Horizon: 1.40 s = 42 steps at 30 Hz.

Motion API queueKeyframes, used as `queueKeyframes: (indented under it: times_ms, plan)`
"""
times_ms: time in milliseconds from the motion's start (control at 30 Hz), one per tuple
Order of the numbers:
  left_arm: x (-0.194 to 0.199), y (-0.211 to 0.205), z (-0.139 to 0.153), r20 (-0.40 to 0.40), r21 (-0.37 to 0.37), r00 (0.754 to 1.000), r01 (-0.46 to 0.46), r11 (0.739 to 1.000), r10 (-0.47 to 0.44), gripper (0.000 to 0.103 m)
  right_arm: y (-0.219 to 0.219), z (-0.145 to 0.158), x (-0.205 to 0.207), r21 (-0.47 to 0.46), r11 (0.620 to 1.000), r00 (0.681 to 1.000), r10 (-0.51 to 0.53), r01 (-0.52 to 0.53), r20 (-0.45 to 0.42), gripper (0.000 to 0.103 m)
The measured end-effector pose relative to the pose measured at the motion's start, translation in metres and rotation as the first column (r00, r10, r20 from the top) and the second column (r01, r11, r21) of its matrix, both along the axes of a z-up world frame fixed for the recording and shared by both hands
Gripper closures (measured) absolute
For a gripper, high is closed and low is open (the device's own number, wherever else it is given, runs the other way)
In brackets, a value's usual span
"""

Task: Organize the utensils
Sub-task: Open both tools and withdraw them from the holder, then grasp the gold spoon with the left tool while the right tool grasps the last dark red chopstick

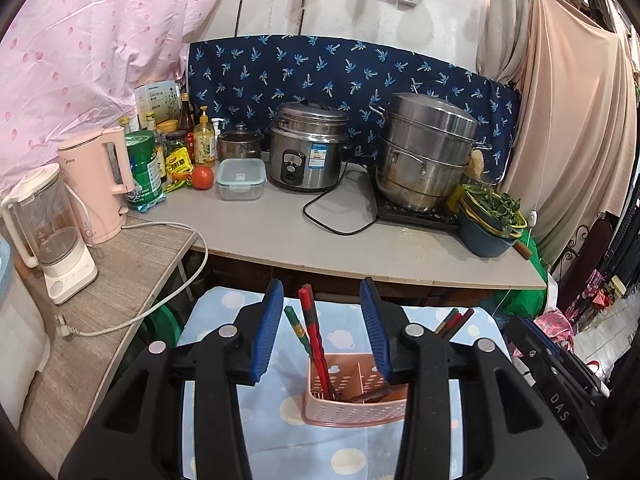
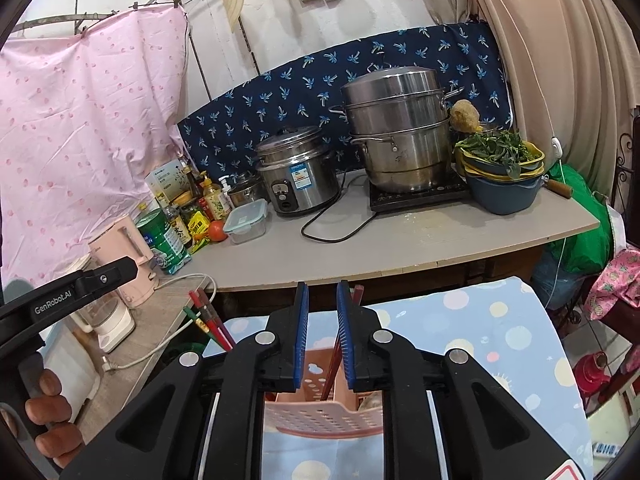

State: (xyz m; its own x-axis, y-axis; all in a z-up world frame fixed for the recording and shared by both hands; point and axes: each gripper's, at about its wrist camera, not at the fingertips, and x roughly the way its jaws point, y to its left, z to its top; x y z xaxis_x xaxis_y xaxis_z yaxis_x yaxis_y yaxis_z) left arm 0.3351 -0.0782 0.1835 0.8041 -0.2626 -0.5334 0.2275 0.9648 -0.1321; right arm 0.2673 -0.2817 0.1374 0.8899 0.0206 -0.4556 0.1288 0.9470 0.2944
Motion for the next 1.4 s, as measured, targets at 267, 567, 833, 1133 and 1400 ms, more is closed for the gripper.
queueKeyframes:
  times_ms: [267, 567, 833, 1133, 1400]
  plan:
    - [-0.027, 0.008, -0.003, 0.002, 0.013, 1.000, 0.002, 1.000, -0.002, 0.065, 0.010, -0.006, -0.033, 0.000, 1.000, 1.000, 0.017, -0.017, -0.014, 0.087]
    - [-0.077, 0.019, -0.033, -0.031, 0.051, 0.999, 0.018, 0.999, -0.016, 0.054, 0.029, -0.040, -0.092, -0.004, 0.999, 0.995, 0.053, -0.054, -0.085, 0.087]
    - [-0.124, 0.033, -0.089, -0.140, 0.073, 0.990, 0.041, 0.996, -0.030, 0.054, 0.053, -0.086, -0.148, -0.010, 0.995, 0.978, 0.094, -0.098, -0.188, 0.087]
    - [-0.173, 0.050, -0.159, -0.272, 0.120, 0.962, 0.053, 0.991, -0.018, 0.054, 0.083, -0.145, -0.213, -0.007, 0.987, 0.940, 0.150, -0.159, -0.307, 0.087]
    - [-0.206, 0.063, -0.211, -0.375, 0.154, 0.927, 0.067, 0.986, -0.004, 0.054, 0.106, -0.192, -0.247, 0.008, 0.978, 0.900, 0.193, -0.206, -0.391, 0.087]
